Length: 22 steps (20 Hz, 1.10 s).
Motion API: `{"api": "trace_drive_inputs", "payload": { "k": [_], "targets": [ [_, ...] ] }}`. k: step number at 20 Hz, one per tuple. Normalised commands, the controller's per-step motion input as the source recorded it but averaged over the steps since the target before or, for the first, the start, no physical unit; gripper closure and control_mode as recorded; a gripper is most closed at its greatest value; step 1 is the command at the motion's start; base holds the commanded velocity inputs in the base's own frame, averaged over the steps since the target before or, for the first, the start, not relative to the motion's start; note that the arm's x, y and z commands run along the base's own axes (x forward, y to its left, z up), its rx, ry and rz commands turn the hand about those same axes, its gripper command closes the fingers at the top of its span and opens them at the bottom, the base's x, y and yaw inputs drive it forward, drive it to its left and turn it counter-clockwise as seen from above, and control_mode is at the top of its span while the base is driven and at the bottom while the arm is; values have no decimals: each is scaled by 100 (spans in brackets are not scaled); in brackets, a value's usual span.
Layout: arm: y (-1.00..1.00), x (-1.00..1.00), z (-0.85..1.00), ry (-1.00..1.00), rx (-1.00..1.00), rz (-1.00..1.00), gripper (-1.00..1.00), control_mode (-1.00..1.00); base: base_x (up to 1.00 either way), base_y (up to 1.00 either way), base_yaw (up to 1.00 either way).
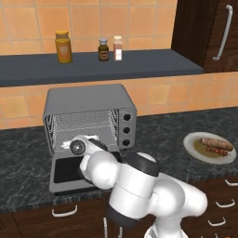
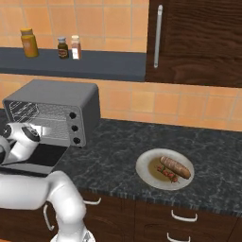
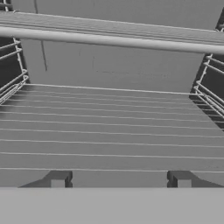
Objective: Pick up the kebab skewer and baguette bread, and place them inside the toaster oven. Close the toaster oven door and start by setting the timer.
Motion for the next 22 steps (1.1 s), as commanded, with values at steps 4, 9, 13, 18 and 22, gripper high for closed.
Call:
{"api": "trace_drive_inputs", "payload": {
  "k": [4, 9, 13, 18, 22],
  "targets": [
    [3, -100, -60, 10, 0, 0, -100, -100, 0, 0, 0],
    [0, -98, -57, 21, 0, 0, -100, -100, 0, 0, 0],
    [0, -95, -52, 29, 0, 0, -100, -100, 0, 0, 0],
    [-4, -79, -31, 34, 0, 0, -100, -100, 0, 0, 0],
    [-40, -76, 66, 6, 0, 0, -100, -100, 0, 0, 0]
  ]
}}
